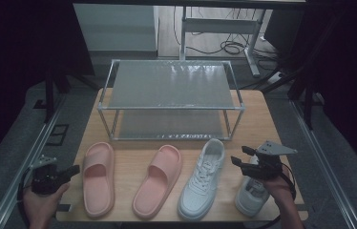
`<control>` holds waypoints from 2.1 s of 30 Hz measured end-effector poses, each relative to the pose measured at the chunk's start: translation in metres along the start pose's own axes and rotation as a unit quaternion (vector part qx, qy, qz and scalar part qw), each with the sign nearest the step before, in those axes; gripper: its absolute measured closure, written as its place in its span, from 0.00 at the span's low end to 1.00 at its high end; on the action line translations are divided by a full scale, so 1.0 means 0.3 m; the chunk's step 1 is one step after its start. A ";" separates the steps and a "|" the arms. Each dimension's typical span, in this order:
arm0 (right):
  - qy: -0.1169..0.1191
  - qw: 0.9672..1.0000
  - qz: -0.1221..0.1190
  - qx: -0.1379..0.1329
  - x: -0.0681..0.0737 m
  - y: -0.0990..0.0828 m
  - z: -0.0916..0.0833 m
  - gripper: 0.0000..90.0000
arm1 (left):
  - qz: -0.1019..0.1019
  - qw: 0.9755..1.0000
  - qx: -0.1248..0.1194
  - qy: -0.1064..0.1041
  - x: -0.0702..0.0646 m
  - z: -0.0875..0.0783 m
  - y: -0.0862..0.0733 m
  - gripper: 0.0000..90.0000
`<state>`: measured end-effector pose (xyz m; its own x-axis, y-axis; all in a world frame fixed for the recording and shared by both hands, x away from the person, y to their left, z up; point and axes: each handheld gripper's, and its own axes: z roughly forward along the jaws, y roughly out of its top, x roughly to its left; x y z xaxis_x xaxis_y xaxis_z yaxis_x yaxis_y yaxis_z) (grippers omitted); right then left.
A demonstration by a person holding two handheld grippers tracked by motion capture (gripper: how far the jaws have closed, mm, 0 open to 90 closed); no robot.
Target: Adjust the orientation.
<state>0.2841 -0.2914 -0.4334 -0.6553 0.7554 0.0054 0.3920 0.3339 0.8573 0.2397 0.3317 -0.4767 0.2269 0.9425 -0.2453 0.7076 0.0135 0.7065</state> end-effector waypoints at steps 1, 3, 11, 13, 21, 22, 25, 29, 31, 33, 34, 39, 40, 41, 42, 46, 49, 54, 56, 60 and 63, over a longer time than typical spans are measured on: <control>0.000 1.000 0.001 0.000 -0.001 0.000 0.000 0.45 | -0.002 1.000 0.002 0.004 0.014 0.016 0.013 1.00; -0.001 1.000 0.002 -0.001 -0.003 -0.001 0.000 0.44 | -0.008 1.000 0.005 0.009 0.036 0.040 0.027 1.00; -0.002 1.000 0.000 0.000 0.004 0.000 -0.003 0.44 | 0.004 0.999 0.021 0.036 0.085 0.119 0.024 1.00; -0.001 1.000 -0.002 0.002 0.006 -0.001 0.003 0.44 | 0.003 0.999 0.022 0.027 0.091 0.133 0.023 1.00; 0.001 1.000 -0.004 0.003 0.008 -0.002 0.006 0.44 | 0.007 1.000 0.026 0.009 0.089 0.168 0.027 1.00; 0.002 1.000 -0.003 0.003 0.008 -0.002 0.005 0.44 | 0.007 1.000 0.026 0.009 0.089 0.168 0.027 1.00; 0.002 1.000 -0.005 0.002 0.009 -0.002 0.005 0.44 | 0.015 1.000 0.024 0.003 0.083 0.176 0.030 1.00; 0.003 1.000 -0.006 0.006 0.011 -0.003 0.013 0.44 | 0.024 0.999 0.027 -0.009 0.065 0.194 0.040 1.00; 0.000 1.000 -0.006 0.005 0.012 -0.004 0.016 0.44 | 0.029 0.999 0.029 -0.015 0.050 0.205 0.047 1.00; -0.002 1.000 -0.005 0.004 0.010 -0.005 0.015 0.44 | 0.037 0.999 0.032 -0.021 0.031 0.217 0.053 1.00; -0.003 1.000 -0.005 0.003 0.010 -0.005 0.015 0.44 | 0.039 0.998 0.033 -0.024 0.023 0.222 0.055 1.00; -0.005 1.000 -0.002 0.002 0.009 -0.005 0.012 0.44 | 0.050 0.997 0.040 -0.037 -0.028 0.257 0.073 1.00; -0.005 1.000 -0.002 0.002 0.009 -0.005 0.012 0.44 | 0.050 0.997 0.040 -0.037 -0.028 0.257 0.073 1.00; -0.005 1.000 -0.002 0.003 0.009 -0.005 0.012 0.44 | 0.052 0.997 0.041 -0.040 -0.037 0.262 0.078 1.00; -0.005 1.000 -0.002 0.003 0.009 -0.005 0.012 0.44 | 0.055 0.997 0.042 -0.041 -0.046 0.267 0.082 1.00; -0.005 1.000 -0.001 0.004 0.008 -0.006 0.015 0.44 | 0.063 0.996 0.042 -0.047 -0.075 0.281 0.099 1.00; -0.002 1.000 0.001 0.002 0.006 -0.005 0.017 0.44 | 0.065 0.996 0.040 -0.048 -0.086 0.284 0.104 1.00; 0.002 1.000 0.002 0.003 0.006 -0.003 0.019 0.44 | 0.059 0.997 0.030 -0.048 -0.083 0.266 0.108 1.00; 0.003 1.000 0.005 0.000 0.002 0.001 0.021 0.44 | 0.056 0.997 0.019 -0.047 -0.084 0.242 0.111 1.00; 0.004 1.000 0.010 -0.004 -0.002 0.005 0.024 0.44 | 0.060 0.997 -0.008 -0.056 -0.106 0.172 0.107 1.00; 0.004 1.000 0.007 -0.005 0.007 0.012 0.028 0.44 | 0.065 0.995 -0.033 -0.065 -0.132 0.094 0.077 0.98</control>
<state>0.2896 -0.2839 -0.4345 -0.6550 0.7554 0.0219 0.3945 0.3171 0.8625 0.2660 0.2853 -0.4693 0.4011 0.8870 -0.2286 0.6218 -0.0804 0.7790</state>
